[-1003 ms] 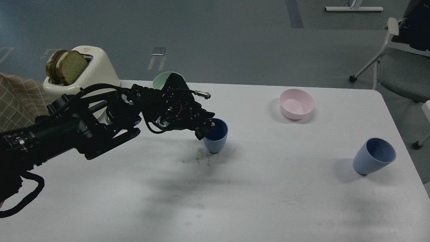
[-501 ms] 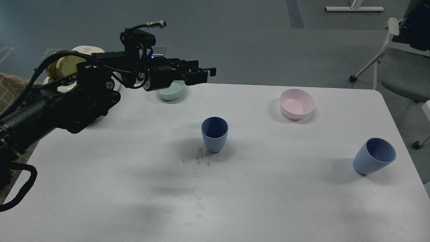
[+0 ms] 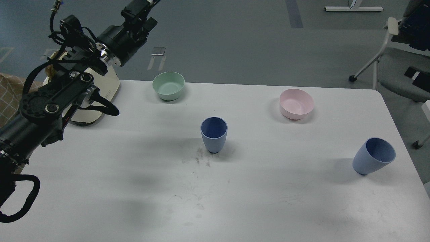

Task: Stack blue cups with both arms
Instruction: 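Raise the left gripper away from the placed cup, then reach the right gripper to the other blue cup and grasp it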

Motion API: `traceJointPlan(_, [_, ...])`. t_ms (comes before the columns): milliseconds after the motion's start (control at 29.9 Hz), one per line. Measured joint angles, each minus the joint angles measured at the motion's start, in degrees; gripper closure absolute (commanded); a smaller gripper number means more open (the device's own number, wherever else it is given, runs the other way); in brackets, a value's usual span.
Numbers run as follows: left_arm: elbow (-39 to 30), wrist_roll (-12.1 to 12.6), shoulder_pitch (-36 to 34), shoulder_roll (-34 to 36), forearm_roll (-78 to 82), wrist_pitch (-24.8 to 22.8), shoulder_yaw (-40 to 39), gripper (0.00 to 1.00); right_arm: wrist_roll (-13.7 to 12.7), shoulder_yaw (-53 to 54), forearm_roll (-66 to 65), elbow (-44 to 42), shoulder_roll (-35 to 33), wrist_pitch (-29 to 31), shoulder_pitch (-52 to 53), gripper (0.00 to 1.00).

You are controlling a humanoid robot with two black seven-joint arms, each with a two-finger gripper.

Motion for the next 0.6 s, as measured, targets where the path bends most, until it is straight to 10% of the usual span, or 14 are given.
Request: traceJointPlan(602, [-0.1,0.6,0.7,-3.0,-17.9,-0.1,-5.0,0.02,-0.3,-11.0,-10.8,-2.0,1.6,0.0,-5.0,0.00])
